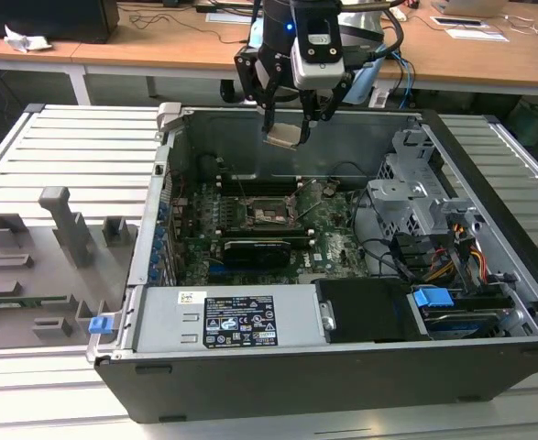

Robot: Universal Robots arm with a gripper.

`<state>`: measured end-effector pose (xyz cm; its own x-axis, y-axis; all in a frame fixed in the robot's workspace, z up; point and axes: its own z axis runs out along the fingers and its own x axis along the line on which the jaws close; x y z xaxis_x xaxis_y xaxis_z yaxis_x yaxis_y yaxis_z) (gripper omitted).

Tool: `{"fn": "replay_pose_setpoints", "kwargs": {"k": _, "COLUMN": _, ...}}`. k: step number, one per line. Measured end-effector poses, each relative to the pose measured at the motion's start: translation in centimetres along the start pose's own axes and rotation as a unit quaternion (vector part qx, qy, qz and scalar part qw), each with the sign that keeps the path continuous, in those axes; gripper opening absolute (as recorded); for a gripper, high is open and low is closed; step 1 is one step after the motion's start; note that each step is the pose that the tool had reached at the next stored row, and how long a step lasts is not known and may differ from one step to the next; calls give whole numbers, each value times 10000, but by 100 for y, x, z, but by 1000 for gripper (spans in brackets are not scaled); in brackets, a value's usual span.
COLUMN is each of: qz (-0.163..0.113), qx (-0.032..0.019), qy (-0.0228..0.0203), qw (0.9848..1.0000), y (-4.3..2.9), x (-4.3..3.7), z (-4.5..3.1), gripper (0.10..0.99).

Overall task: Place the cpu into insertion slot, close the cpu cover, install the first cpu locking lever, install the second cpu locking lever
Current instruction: 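Place the cpu into insertion slot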

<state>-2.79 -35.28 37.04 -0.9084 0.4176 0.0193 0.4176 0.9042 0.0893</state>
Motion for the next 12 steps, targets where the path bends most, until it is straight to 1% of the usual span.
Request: {"fn": "replay_pose_setpoints", "kwargs": {"k": 12, "qz": 160, "qx": -3, "qy": -14, "qw": 9999, "y": 0, "x": 0, "z": 0, "gripper": 525}}
